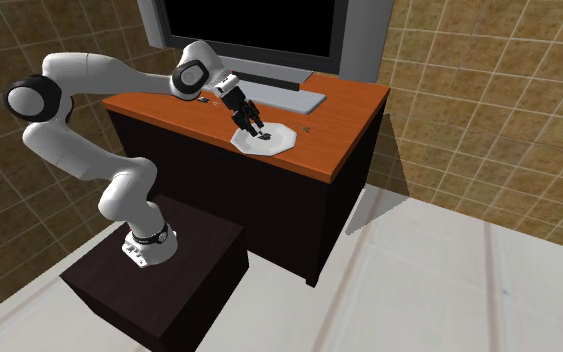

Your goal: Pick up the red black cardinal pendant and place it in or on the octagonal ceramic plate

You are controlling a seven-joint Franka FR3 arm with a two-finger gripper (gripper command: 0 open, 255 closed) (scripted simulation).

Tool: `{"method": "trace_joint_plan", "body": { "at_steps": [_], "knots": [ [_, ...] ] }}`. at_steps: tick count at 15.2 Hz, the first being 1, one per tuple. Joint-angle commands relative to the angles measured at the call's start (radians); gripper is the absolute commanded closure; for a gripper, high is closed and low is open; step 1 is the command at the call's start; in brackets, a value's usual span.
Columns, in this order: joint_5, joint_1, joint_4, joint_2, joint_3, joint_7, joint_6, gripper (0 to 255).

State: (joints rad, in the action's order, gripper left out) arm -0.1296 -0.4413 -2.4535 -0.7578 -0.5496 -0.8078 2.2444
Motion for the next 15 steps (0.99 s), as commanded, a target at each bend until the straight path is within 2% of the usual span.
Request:
{"method": "trace_joint_plan", "body": {
  "at_steps": [1,4,8,15],
  "knots": [
    [0.000,0.000,0.000,0.000,0.000,0.000,0.000,0],
    [0.000,0.000,0.000,0.000,0.000,0.000,0.000,0],
    [0.024,-0.037,0.072,-0.058,0.013,0.015,-0.135,0],
    [0.024,-0.037,0.072,-0.058,0.013,0.015,-0.135,0]
  ]
}}
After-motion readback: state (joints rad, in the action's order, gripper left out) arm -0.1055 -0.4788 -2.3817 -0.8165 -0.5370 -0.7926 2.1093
